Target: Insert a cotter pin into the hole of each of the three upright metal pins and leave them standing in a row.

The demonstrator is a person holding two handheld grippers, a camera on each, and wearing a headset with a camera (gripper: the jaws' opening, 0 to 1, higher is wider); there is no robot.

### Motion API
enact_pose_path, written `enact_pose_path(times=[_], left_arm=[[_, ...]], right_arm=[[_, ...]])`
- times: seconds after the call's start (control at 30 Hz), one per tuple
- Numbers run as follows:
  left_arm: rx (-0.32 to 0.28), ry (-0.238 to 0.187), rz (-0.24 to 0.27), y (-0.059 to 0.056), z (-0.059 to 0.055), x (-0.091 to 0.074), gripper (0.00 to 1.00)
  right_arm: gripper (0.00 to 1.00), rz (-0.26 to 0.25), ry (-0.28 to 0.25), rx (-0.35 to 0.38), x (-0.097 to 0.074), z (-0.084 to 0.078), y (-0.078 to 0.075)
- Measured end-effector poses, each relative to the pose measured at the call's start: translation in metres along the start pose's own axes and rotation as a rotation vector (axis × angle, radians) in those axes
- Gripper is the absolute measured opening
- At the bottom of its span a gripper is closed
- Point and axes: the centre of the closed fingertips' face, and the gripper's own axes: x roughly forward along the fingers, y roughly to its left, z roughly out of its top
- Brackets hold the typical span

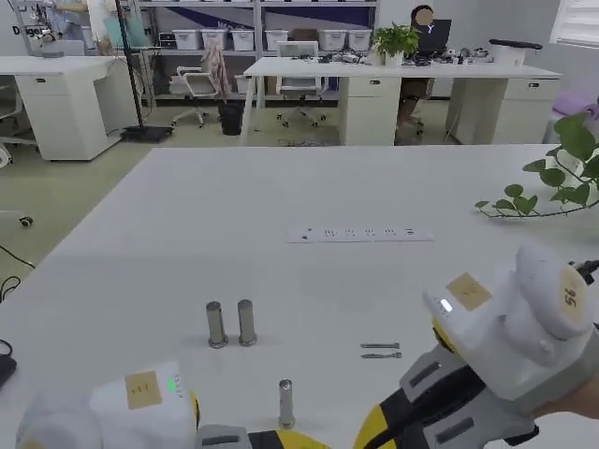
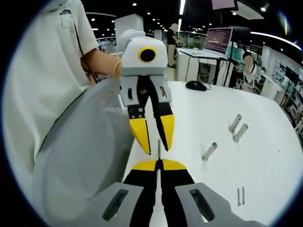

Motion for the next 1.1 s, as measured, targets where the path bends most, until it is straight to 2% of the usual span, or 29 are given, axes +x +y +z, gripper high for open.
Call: enact_pose_path(times=[0.13,0.43,0.63,0.7,1.1], left_arm=[[0.001,0.004,0.052,0.012,-0.003,-0.002,0.16],[-0.023,0.014,0.181,0.044,-0.011,-0.011,0.18],[-0.04,0.022,0.249,0.062,-0.013,-0.013,0.18],[-0.043,0.024,0.262,0.067,-0.014,-0.013,0.19],[-0.03,0.104,0.32,0.098,-0.03,-0.005,0.22]], right_arm=[[0.02,-0.024,0.035,0.002,0.001,-0.005,-0.008],[0.02,-0.119,0.149,-0.037,0.002,-0.02,-0.035],[0.02,-0.137,0.184,-0.058,0.005,-0.024,-0.046],[0.02,-0.14,0.19,-0.058,0.006,-0.024,-0.049],[0.02,-0.212,0.269,-0.104,0.013,-0.035,-0.074]])
